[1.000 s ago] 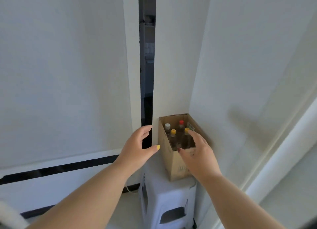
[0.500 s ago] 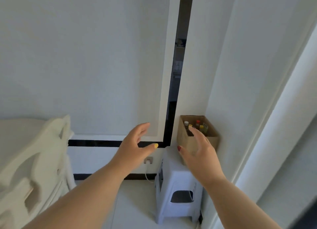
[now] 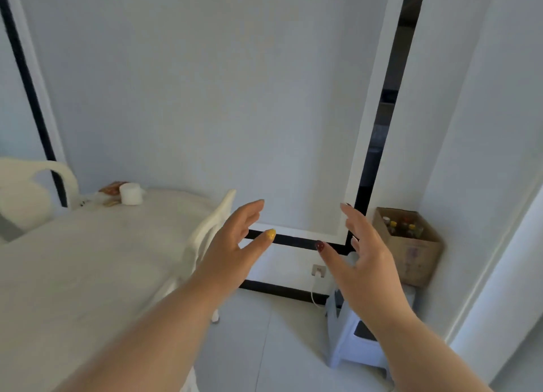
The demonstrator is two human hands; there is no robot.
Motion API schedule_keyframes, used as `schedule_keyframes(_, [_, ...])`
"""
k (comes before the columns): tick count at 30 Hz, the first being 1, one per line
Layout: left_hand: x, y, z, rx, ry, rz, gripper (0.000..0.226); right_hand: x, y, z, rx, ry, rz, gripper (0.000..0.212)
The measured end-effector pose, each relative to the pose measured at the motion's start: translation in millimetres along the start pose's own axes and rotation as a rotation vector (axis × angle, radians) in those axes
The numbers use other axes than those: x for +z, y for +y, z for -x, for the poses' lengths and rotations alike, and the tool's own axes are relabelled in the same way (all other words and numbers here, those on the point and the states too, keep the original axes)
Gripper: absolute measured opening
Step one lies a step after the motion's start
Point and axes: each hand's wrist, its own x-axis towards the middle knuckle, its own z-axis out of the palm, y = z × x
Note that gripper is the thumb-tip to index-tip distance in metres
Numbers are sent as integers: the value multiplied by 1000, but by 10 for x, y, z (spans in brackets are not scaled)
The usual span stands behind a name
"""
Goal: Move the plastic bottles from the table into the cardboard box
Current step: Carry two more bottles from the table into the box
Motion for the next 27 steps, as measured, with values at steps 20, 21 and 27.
schedule_keyframes(20, [-5032,-405,2620,-143,378,-167,48,3868,-3123,1700,-46,-252,-323,60])
schedule_keyframes(21, [-5226,-494,2664,-145,400,-183,45,4091,-3215,1693,-57,-268,-308,61])
schedule_keyframes(27, [-6195,-1076,2520,-193,434,-219,34,5302,-3484,1408,-87,-304,-288,62])
